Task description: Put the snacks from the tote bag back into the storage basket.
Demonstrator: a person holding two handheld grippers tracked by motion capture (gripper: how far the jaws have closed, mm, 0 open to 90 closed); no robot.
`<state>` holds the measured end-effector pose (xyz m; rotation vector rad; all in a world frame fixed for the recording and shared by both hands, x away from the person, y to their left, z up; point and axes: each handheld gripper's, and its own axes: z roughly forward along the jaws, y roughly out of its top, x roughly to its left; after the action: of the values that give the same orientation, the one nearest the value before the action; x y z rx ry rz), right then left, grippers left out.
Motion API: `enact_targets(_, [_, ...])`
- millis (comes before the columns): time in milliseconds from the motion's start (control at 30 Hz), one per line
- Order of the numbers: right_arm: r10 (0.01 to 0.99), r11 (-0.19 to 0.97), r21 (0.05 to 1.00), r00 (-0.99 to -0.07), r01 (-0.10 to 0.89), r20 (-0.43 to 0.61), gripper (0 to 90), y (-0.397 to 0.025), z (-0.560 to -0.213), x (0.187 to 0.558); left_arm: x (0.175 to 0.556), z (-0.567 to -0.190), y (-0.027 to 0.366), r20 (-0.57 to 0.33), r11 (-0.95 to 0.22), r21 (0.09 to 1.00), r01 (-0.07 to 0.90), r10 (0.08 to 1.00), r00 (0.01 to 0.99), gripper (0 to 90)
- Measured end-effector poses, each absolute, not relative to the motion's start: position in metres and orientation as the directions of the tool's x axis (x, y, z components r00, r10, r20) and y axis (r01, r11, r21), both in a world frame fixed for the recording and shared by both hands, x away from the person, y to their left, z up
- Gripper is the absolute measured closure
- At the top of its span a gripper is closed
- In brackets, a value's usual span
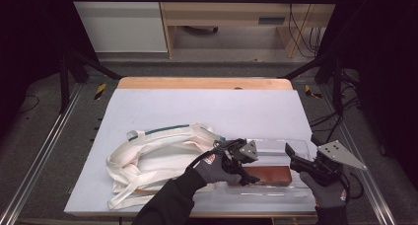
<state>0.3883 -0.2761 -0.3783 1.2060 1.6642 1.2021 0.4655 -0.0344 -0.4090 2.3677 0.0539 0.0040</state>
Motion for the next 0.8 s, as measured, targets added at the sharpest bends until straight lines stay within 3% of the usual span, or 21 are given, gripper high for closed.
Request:
enact_targets(200, [0.954,0.131,0.953,-0.295,0.274,-0.047,25.6,-0.275,-0.383,0.387,0.461,-0.388,-0.005,0.028,-0.678,0.733,0.044,0.094,0.995,32.5])
enact_targets(433, [0.942,0.156,0.934,-0.333,0.321,-0.043,37.2,-0.271,-0.390,0.387,0.461,-0.375,0.052,0.048,-0.608,0.787,0.107,0.232,0.972,32.9])
enact_targets(800, [0.928,0.174,0.914,-0.372,0.367,-0.027,52.0,-0.268,-0.396,0.388,0.450,-0.390,0.142,0.013,-0.501,0.837,0.221,0.421,0.907,32.3])
